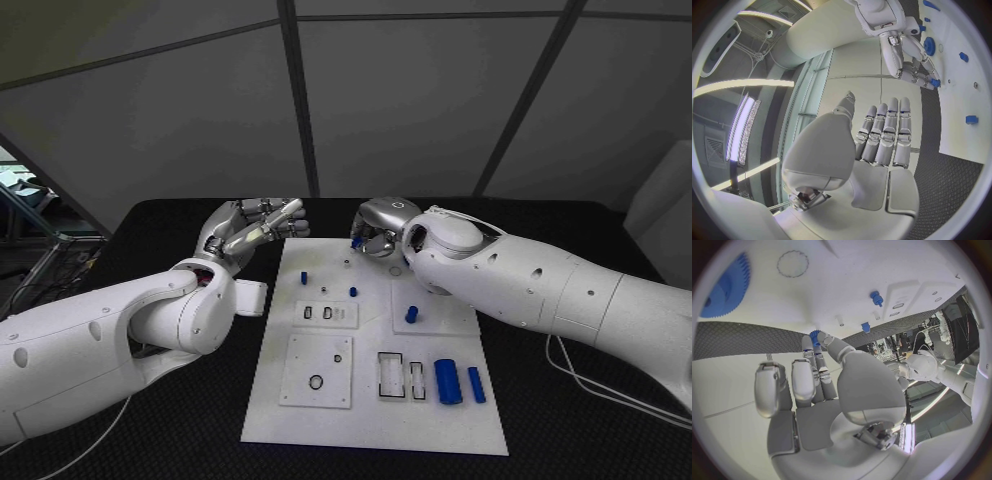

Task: Assemble the parts on the task board

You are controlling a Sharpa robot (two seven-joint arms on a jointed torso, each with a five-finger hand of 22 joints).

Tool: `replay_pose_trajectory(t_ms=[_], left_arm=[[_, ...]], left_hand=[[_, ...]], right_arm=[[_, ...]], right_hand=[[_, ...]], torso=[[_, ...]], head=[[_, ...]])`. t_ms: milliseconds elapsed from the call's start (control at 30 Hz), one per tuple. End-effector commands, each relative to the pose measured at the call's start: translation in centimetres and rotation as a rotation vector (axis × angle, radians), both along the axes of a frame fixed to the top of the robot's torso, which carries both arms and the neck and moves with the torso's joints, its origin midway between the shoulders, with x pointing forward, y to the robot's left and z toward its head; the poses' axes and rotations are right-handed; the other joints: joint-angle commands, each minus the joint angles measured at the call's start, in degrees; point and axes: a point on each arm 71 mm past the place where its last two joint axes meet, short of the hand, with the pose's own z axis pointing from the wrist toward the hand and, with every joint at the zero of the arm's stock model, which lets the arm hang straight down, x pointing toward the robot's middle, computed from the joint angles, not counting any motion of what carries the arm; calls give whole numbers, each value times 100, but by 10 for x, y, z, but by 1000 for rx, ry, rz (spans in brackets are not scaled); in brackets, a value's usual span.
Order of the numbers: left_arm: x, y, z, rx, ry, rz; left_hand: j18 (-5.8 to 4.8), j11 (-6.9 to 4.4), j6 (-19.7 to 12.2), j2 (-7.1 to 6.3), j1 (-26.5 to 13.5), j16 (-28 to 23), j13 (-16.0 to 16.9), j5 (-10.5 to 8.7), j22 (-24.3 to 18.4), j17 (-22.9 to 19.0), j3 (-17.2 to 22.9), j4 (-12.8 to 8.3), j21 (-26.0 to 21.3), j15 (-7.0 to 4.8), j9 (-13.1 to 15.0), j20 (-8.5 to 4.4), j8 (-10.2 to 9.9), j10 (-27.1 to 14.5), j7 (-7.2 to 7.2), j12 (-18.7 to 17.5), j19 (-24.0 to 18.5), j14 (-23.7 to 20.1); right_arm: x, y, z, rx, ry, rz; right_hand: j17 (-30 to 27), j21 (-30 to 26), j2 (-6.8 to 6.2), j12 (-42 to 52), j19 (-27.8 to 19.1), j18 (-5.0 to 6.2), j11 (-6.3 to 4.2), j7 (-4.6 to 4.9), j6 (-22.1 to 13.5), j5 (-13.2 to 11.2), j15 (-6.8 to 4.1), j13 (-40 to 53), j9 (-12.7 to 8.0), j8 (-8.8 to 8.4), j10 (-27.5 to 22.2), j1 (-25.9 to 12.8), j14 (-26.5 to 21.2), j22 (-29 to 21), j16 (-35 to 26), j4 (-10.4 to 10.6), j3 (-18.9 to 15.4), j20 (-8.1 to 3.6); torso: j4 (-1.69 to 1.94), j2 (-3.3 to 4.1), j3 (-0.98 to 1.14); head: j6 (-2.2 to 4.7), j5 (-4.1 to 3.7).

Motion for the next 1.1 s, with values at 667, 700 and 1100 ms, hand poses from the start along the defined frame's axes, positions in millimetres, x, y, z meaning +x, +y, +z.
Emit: replay_pose_trajectory(t_ms=[667,700,1100], left_arm=[[2,-2,4,-2,-15,-14],[2,-2,5,-2,-15,-14],[3,-1,5,-1,-14,-13]], left_hand=[[-71,18,-10,81,6,-40,-6,-33,-12,7,-1,-49,-19,-4,-7,40,-36,-3,40,-19,-11,-37],[-71,18,-10,81,6,-40,-6,-33,-12,7,-1,-49,-19,-4,-7,40,-36,-3,40,-19,-11,-37],[-70,19,-10,86,7,-47,-6,-33,-14,8,-2,-56,-20,-4,-6,41,-40,-5,40,-24,-12,-36]], right_arm=[[2,8,-6,-41,34,20],[2,7,-6,-42,35,17],[0,2,0,2,-23,10]], right_hand=[[-69,1,-93,-104,-1,-20,28,40,-77,-22,14,-21,-23,-69,-99,-67,187,397,14,99,23,27],[-93,-12,-117,-122,-26,-13,46,63,-161,-26,32,-36,-42,-93,-167,-80,179,367,3,117,34,38],[-998,-529,-409,8,-780,205,205,129,-1607,-132,159,-141,-82,-77,-1215,-60,-44,-654,-569,286,-194,173]], torso=[[-9,8,3],[-8,8,2],[-22,6,12]], head=[[-21,53],[-20,53],[-1,64]])
